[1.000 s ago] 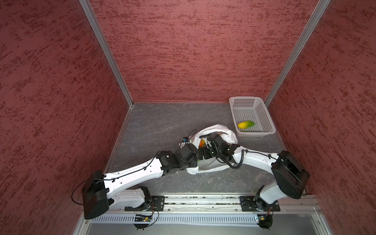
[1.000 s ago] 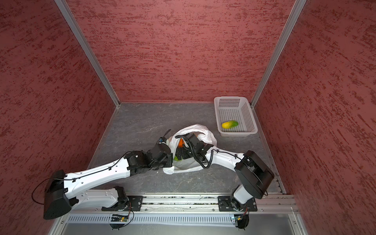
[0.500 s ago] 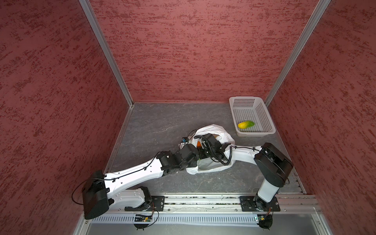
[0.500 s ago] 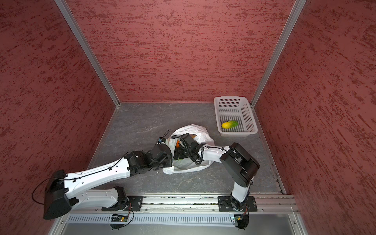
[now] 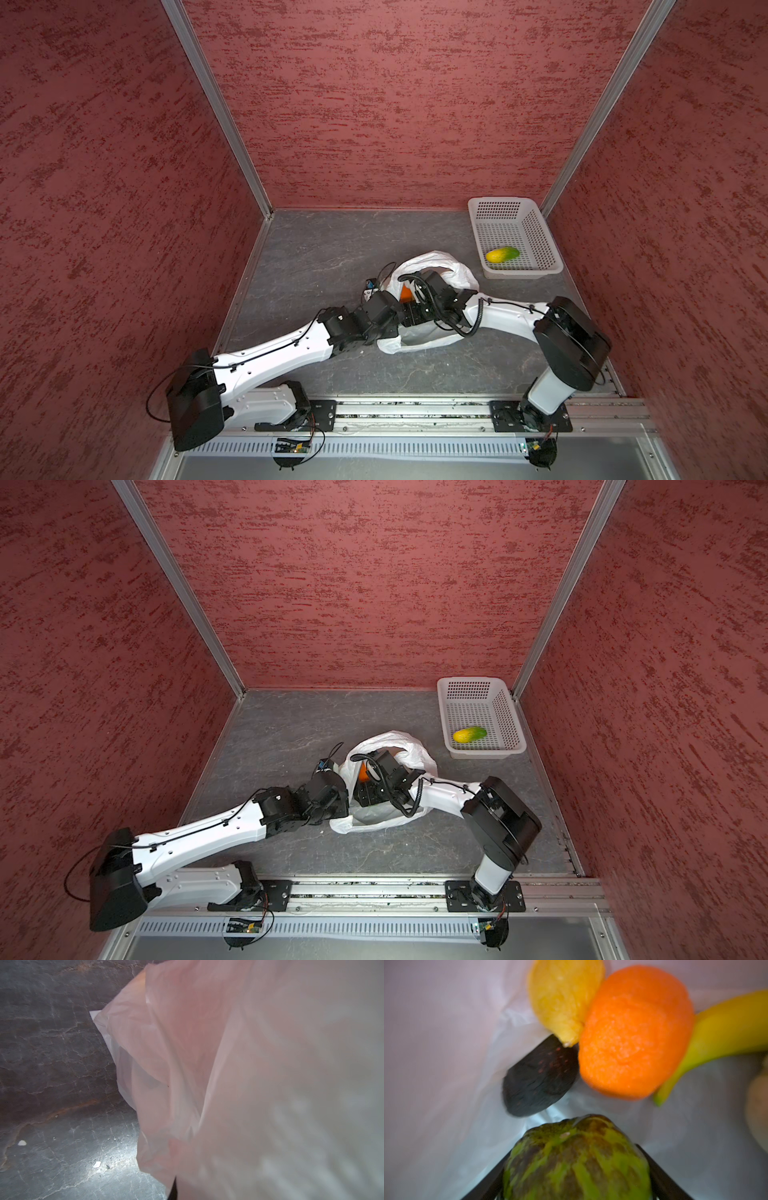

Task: Untie the knot of the plastic bag and take out the fruit
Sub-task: Pick up the fruit from the plastic bag, then place the fruit in the basket.

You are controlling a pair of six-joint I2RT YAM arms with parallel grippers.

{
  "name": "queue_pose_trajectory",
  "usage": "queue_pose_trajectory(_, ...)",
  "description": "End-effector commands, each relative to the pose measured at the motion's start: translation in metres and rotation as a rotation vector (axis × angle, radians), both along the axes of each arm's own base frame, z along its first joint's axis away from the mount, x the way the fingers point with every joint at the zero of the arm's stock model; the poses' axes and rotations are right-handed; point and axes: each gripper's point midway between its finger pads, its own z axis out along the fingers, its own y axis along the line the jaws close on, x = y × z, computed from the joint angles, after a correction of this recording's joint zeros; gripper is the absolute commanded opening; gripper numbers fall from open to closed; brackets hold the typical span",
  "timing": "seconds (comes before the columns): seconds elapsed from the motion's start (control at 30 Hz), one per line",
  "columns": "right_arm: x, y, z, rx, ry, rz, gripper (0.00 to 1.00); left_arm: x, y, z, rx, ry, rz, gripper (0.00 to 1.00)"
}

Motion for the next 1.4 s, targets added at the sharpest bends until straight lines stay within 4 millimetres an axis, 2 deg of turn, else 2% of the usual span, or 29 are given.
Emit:
queue_pose_trajectory(0.0, -0.023, -0.009, 0.014, 0.0, 0.015, 0.062, 0.62, 0.016, -0.001, 0.024, -0.062, -0.058, 0.035, 0.0)
queue_pose_trajectory(0.2, -0.042, -0.016, 0.037, -0.003, 0.005, 0.135, 0.62, 0.029, -0.006, 0.028, -0.065, -0.066, 0.022, 0.0)
queue_pose_trajectory(0.23, -0.043, -0.016, 0.053, 0.02, -0.022, 0.137, 0.62, 0.03, -0.007, 0.028, -0.063, -0.066, 0.018, 0.0)
queue_pose_trajectory(0.63, -0.036, -0.027, 0.171, 0.113, -0.205, 0.082, 0.61, 0.023, -0.009, 0.019, -0.049, -0.044, -0.006, 0.0)
queue_pose_trajectory(0.87, -0.012, -0.043, 0.24, 0.105, -0.356, 0.027, 0.62, 0.02, -0.009, 0.02, -0.047, -0.049, -0.013, 0.0)
queue_pose_trajectory(1.03, 0.024, -0.078, 0.285, 0.138, -0.458, -0.103, 0.62, 0.018, -0.01, 0.023, -0.046, -0.058, -0.021, 0.0)
queue_pose_trajectory(1.13, 0.052, -0.111, 0.295, 0.139, -0.5, -0.221, 0.62, 0.016, -0.01, 0.024, -0.046, -0.064, -0.026, 0.0)
queue_pose_trajectory(1.23, 0.081, -0.152, 0.286, 0.107, -0.517, -0.366, 0.62, 0.014, -0.009, 0.023, -0.045, -0.065, -0.026, 0.0)
queue_pose_trajectory(1.37, 0.119, -0.211, 0.255, 0.07, -0.514, -0.568, 0.62, 0.012, -0.009, 0.024, -0.049, -0.073, -0.029, 0.0)
